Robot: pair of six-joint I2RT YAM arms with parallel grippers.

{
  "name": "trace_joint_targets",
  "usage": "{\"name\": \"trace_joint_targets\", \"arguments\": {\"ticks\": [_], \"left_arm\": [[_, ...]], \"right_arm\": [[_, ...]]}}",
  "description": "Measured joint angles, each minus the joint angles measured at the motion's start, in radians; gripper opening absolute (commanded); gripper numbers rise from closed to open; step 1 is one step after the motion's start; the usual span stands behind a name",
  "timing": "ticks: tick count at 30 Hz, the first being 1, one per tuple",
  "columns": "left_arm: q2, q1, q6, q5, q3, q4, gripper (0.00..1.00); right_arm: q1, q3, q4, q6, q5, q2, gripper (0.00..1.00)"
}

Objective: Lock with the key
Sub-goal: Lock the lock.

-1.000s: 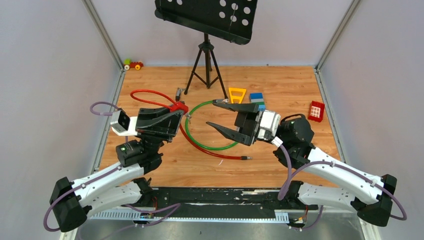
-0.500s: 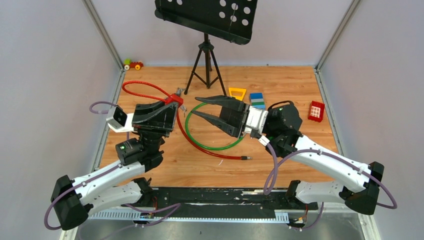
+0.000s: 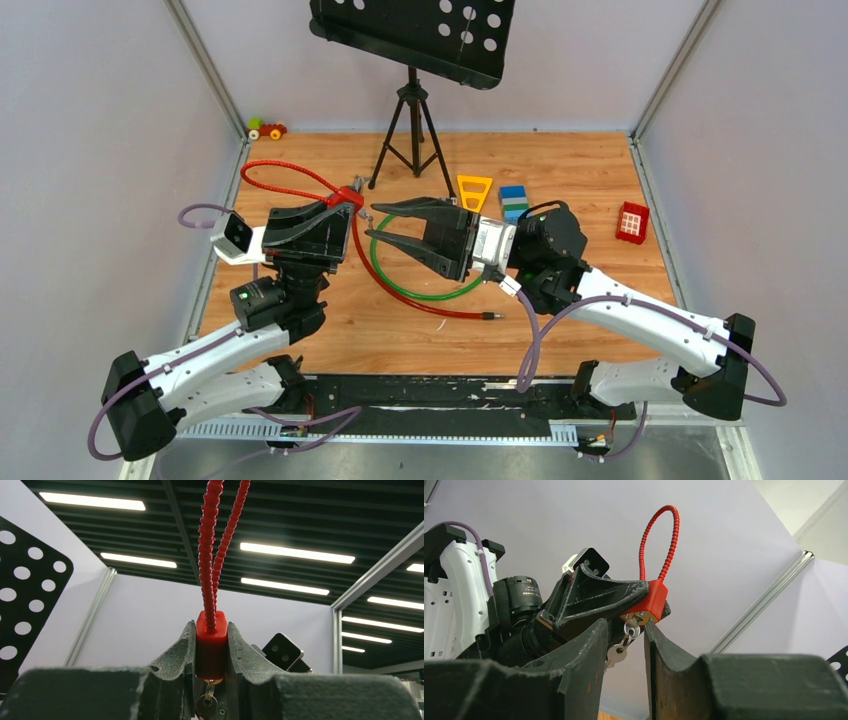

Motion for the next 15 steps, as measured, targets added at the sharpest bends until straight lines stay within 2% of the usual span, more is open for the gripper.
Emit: {"name": "trace_joint_targets", "arguments": {"ticks": [15], "left_arm": [[0.0,0.0,0.0,0.0,0.0,0.0,0.0]], "right_arm": [[0.01,0.001,0.002,-0.003,0.008,0.018,0.3]]}}
